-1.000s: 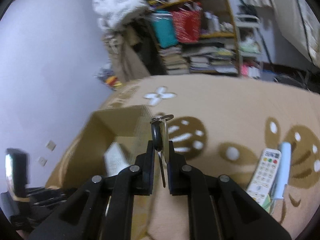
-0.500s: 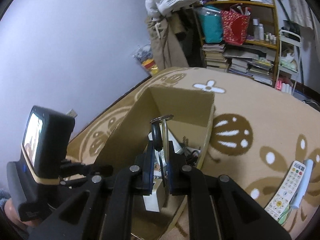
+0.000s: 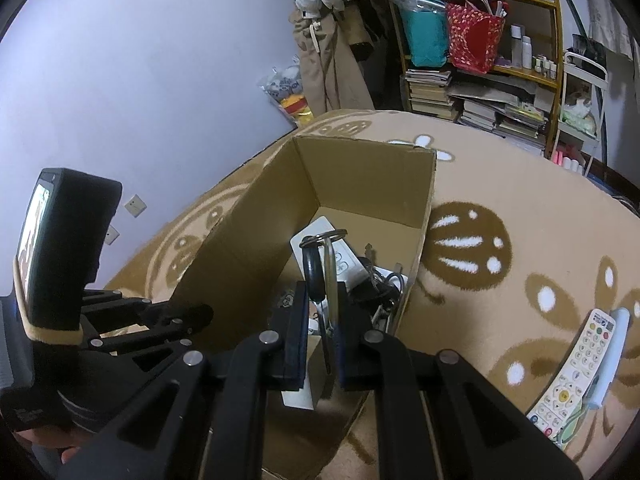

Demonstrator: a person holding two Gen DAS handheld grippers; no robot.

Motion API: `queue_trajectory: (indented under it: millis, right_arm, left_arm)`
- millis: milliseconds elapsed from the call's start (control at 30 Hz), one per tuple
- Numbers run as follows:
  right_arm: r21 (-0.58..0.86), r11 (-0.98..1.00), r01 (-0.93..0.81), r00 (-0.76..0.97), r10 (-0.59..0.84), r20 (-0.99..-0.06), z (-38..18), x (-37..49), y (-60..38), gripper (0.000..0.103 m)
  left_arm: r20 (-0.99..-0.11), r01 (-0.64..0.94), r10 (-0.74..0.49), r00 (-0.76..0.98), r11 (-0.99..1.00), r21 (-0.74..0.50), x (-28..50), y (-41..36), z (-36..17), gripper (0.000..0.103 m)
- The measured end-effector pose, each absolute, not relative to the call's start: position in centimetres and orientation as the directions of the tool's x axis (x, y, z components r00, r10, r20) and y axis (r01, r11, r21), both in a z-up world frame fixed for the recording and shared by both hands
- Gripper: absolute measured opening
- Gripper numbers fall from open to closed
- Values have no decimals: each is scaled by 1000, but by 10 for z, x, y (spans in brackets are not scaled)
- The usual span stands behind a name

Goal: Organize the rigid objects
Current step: 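Lift the AIMA car key with the right tool and carry it over the box, then lower the car key into the box and open the right tool, then reach the right tool to the white TV remote and grasp it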

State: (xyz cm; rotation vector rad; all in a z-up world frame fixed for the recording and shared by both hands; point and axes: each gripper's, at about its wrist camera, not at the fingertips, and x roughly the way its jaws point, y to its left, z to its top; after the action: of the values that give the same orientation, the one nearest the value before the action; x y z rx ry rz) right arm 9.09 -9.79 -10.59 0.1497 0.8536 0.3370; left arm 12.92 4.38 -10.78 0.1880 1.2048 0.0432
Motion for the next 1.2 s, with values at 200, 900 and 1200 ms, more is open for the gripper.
queue_trajectory:
  millis: [200,900,1200]
  right_arm:
    - [245,940,-236,602,339,-723,-107,90,-94,13]
    - [139,990,-15,691,111,-714,-84,76,-168,96]
    - [104,982,160,588,-10,-809,-119,88,-218,98]
  left_arm:
    - [-924,67,134,359,983,169,129,44,-108,13]
    - [-923,68,141,359,982,177,128,41,-108,13]
    - [-922,68,141,360,982,177,127,41,-108,13]
